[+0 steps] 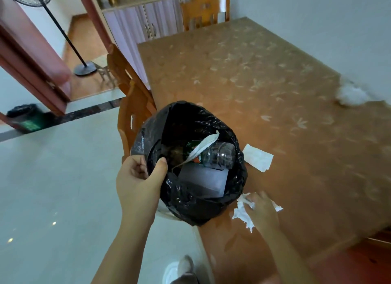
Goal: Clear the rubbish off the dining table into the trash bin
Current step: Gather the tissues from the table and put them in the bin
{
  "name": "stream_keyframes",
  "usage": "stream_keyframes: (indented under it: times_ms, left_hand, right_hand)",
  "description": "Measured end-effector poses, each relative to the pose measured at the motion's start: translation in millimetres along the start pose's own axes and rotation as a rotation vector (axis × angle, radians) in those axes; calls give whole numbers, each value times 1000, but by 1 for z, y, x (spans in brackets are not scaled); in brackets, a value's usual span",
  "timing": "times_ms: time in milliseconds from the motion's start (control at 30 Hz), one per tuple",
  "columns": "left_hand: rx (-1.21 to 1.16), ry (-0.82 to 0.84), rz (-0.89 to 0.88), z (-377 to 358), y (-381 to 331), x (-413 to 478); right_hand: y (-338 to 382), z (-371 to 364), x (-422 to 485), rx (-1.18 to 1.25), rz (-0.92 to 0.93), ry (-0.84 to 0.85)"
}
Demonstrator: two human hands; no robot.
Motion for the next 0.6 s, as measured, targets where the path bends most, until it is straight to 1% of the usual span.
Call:
stream_keyframes:
  times_ms: [267,367,500,600]
  left_hand:
    - [-28,74,40,-6,0,2]
    - [-51,97,46,-10,2,5]
    - [-89,135,67,-20,6,10]
    - [-89,160,55,-27,6,15]
  right_hand:
    - [0,24,-2,88,-49,-120]
    - [2,52,-7,137,-76,-197]
    - [13,101,-16,139,-83,-325]
    - [27,139,-29,246,-69,-442]
Point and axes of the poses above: each hand's wrist, its own x-axis towards the middle knuckle, its own z-axis out of the back of the hand, y = z × x, the point moved 4 cm from there along x, towards the middle knuckle, and after that the axes turned 6 degrees about -x, right-handed, at the moved point
